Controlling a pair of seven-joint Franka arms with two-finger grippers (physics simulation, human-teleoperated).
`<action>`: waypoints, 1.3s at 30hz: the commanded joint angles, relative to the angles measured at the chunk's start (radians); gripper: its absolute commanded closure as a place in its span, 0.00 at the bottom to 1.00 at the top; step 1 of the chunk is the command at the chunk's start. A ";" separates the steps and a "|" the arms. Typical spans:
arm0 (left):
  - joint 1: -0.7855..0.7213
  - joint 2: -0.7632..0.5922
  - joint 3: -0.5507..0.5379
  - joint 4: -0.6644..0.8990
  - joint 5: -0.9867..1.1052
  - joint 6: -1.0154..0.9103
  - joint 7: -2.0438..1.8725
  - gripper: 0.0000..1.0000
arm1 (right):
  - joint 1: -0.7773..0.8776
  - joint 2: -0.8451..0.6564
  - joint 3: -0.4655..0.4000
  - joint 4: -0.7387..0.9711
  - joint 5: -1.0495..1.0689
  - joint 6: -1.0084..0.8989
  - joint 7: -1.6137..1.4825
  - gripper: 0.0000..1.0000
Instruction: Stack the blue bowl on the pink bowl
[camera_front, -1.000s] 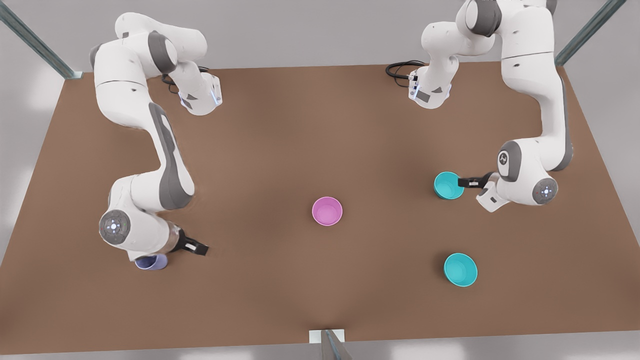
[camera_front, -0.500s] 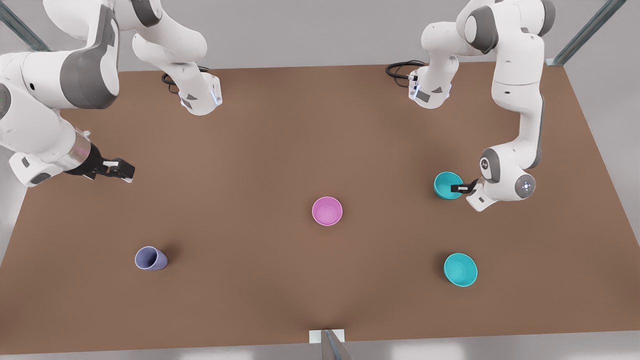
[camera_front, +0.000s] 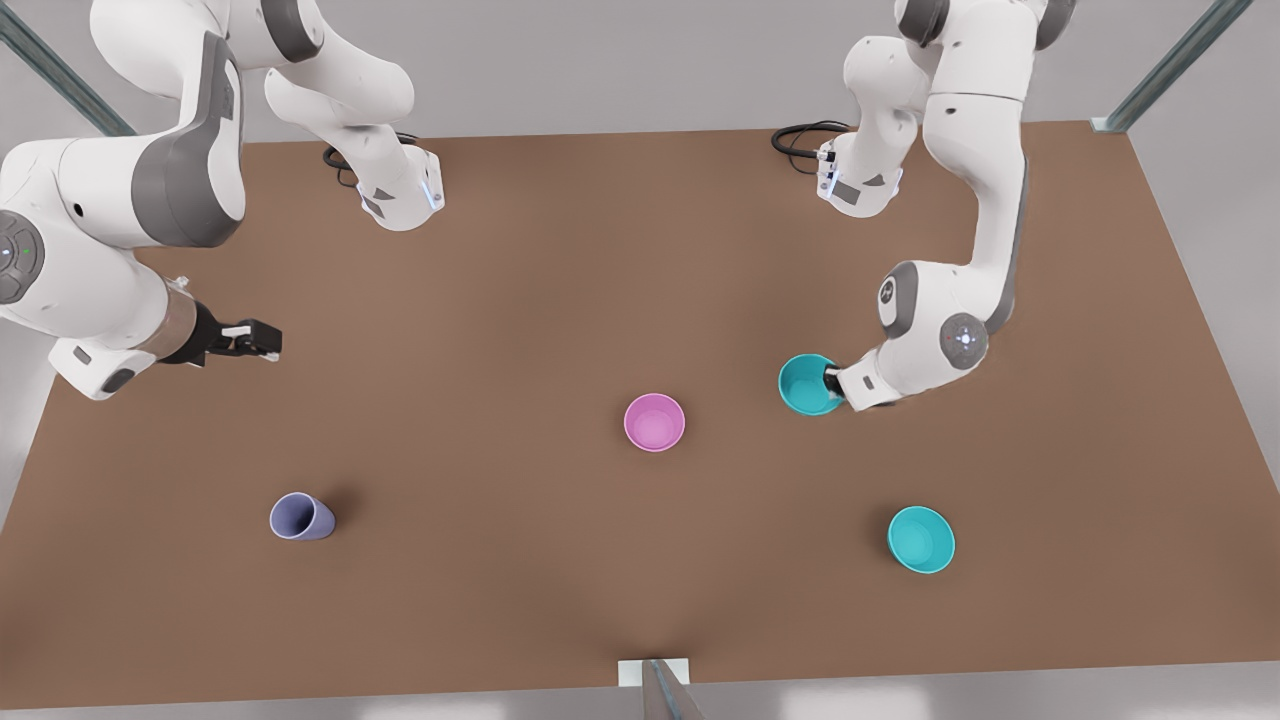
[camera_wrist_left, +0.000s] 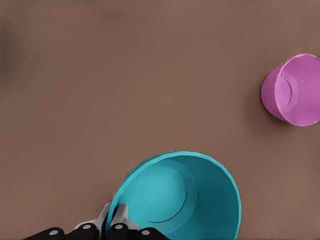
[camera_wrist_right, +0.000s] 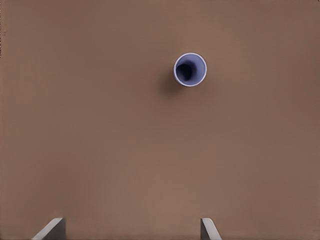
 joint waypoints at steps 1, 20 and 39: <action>-0.063 0.052 -0.021 0.103 -0.005 -0.023 -0.423 0.79 | 0.000 -0.001 0.000 0.000 0.003 -0.003 -0.128 0.00; -0.255 0.394 -0.028 0.495 -0.004 -0.101 -0.874 0.79 | -0.029 0.028 0.000 0.000 0.037 0.015 -0.130 0.00; -0.238 0.440 -0.050 0.541 -0.002 -0.135 -0.837 0.00 | -0.029 0.042 0.002 0.000 0.038 0.027 -0.128 0.00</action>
